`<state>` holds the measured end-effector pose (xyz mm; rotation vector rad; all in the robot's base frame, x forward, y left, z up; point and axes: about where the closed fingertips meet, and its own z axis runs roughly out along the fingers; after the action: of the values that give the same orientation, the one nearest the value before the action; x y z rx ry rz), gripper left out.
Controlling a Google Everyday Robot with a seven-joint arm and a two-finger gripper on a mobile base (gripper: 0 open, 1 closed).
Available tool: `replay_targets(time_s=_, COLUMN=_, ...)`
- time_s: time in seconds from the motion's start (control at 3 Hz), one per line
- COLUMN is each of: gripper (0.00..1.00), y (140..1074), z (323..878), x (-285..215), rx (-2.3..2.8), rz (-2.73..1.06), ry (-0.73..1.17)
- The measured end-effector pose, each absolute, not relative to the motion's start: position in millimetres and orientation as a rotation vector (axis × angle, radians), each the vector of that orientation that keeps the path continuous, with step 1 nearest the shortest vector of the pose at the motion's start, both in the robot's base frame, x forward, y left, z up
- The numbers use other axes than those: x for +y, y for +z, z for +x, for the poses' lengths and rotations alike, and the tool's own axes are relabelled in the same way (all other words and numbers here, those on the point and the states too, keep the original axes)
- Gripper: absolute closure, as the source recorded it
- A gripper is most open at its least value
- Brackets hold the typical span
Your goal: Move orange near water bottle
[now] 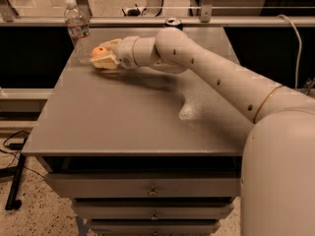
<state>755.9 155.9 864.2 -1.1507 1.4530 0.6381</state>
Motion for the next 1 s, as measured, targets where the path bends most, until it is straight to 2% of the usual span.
replay_targets(time_s=1.0, gripper=0.06, y=855.5, z=752.9, x=153.5, rx=1.477, rz=-1.146, ry=0.641)
